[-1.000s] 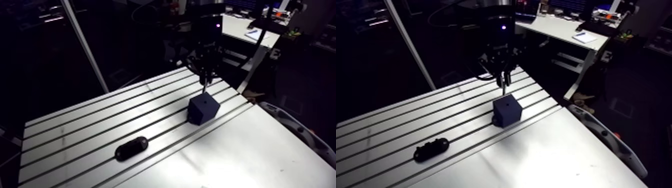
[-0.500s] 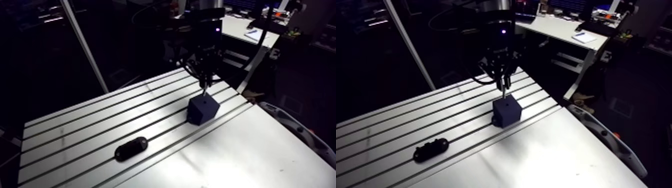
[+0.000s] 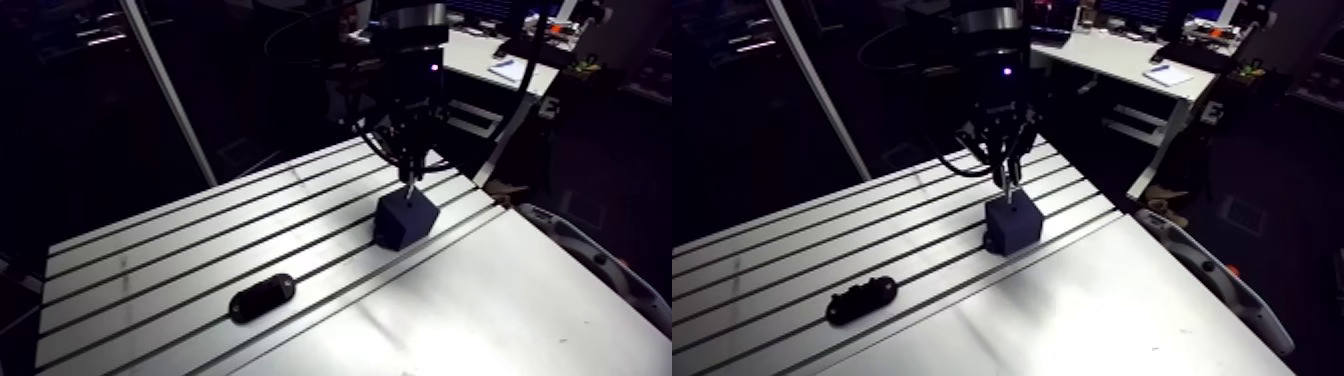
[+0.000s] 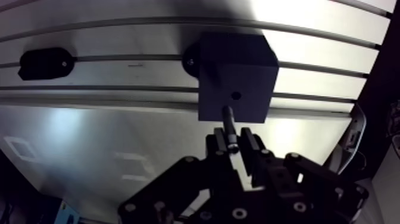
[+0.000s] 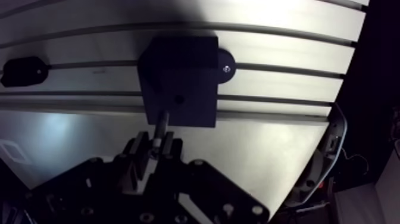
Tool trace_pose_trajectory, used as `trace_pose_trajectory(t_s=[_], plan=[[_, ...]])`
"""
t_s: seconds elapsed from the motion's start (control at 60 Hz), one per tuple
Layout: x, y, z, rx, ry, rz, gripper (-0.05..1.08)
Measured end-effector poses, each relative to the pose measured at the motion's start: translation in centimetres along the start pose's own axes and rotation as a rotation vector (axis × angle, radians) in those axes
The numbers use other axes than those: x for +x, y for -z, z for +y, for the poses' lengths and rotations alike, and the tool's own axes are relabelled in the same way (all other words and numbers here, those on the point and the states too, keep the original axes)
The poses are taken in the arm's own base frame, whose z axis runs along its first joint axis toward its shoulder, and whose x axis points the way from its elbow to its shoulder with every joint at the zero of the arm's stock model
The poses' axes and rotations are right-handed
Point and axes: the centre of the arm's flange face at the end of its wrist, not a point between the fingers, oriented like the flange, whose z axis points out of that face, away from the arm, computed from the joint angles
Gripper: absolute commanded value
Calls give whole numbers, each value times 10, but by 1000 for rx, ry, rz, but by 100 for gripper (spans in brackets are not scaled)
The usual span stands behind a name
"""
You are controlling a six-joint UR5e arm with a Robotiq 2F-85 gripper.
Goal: Pick up the M10 bolt and insert it into the hole until fully seated.
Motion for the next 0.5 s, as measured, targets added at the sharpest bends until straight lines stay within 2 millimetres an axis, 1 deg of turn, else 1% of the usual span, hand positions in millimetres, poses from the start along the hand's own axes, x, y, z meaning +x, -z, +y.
trace_pose_trajectory(t_s=[0.5], plan=[[-4,0,12,0,-23,16,108]])
